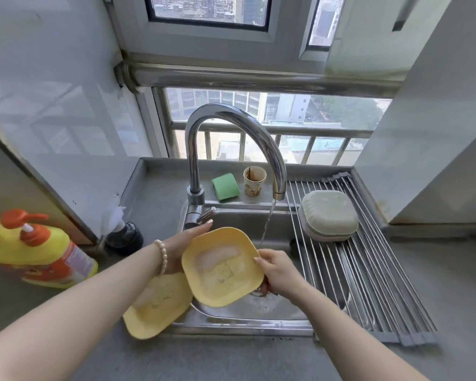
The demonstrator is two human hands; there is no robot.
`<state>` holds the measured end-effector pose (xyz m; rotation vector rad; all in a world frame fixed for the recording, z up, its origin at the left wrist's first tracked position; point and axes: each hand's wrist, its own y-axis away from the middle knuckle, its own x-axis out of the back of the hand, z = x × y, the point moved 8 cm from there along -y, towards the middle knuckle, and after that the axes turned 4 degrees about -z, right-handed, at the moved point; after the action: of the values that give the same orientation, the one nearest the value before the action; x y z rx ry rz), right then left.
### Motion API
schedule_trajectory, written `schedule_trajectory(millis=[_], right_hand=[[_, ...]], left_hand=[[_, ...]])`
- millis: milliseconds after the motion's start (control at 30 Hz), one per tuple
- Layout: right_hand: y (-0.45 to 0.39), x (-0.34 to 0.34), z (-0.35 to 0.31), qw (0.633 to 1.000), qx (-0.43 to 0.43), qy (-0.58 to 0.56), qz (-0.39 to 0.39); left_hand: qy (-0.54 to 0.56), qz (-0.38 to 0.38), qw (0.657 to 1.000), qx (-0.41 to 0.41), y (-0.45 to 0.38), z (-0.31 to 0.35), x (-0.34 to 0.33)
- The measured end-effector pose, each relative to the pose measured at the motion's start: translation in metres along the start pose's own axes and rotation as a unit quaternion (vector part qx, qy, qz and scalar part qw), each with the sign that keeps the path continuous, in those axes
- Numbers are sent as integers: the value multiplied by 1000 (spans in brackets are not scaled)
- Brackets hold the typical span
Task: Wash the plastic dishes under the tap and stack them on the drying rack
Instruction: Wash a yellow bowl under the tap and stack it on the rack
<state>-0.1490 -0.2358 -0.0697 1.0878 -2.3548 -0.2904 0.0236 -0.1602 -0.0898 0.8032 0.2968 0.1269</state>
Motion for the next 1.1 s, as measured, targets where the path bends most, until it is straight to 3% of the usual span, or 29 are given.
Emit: schedule_trajectory(millis=[67,100,167,233,300,367,467,567,667,733,800,900,967,1100], right_hand=[[2,13,-7,989,21,125,74],[3,15,-10,967,29,230,104],[6,9,-22,886,74,422,175],[16,-11,-38,828,161,502,193],[17,-39,-34,837,169,517,52],[18,-52,-20,847,93,519,-71],[3,-61,-24,852,42,515,-83],[10,-91,-41,880,86,434,-170],[40,-99,-43,863,131,409,-265],[44,-77,-27,836,124,466,-260],[35,-46,-18,819,95,530,-198],[14,-37,-21,832,68,536,-124],[16,-67,-36,852,107,495,-132],[51,-97,-35,858,148,427,-244]], left_hand=[[13,-1,1000,17,3,-11,-3],[33,15,999,11,3,-14,-3],[39,51,998,-8,3,-17,-1],[50,73,996,-21,2,-19,-1],[62,91,993,-37,3,-21,-1],[66,91,992,-49,3,-24,-2],[95,59,992,-55,-1,-27,-12],[127,28,991,-42,0,-29,-25],[122,47,990,-50,1,-30,-19],[99,75,990,-60,3,-31,-10],[83,95,989,-74,5,-33,-6],[84,81,989,-90,6,-31,-18],[101,74,985,-116,4,-27,-26],[85,88,983,-135,12,-18,-24]])
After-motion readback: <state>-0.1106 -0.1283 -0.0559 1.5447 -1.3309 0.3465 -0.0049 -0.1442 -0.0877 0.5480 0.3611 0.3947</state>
